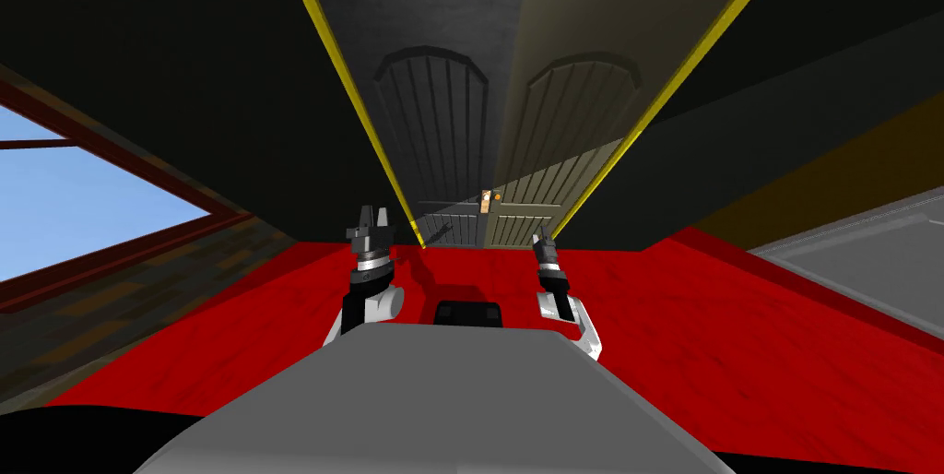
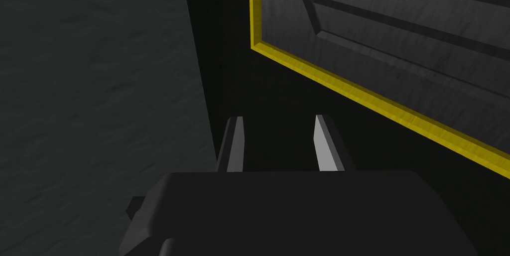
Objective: Pull the door open
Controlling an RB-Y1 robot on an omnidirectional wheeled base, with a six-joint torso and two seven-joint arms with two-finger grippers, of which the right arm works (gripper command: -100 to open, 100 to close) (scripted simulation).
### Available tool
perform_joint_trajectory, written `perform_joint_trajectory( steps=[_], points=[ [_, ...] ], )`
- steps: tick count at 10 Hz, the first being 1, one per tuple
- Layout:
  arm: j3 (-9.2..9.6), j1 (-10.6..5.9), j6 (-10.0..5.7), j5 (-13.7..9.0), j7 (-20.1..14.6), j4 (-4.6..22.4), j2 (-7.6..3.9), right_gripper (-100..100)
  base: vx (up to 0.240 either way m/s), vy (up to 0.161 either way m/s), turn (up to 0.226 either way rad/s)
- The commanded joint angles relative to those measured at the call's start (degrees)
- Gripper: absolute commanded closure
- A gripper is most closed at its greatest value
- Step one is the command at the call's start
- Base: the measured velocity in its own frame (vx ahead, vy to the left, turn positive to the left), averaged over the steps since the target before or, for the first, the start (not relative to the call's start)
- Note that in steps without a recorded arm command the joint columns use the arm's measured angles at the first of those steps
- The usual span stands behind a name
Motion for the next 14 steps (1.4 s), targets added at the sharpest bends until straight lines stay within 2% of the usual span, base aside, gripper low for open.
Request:
perform_joint_trajectory(
  steps=[1,5,9,14],
  points=[
    [-0.35,-0.94,0.89,1.03,-1.04,2.2,0.09,-100,0.15,-0.007,0.078],
    [-1.17,-3.27,3.17,3.43,-3.54,7.24,0.61,-100,0.169,0.013,0.094],
    [-1.89,-5.59,5.35,5.75,-5.95,12.06,1.69,-100,0.211,-0.014,0.105],
    [-2.38,-7.94,7.3,7.88,-8.14,16.39,3.32,-100,0.192,-0.003,0.083]
  ],
)
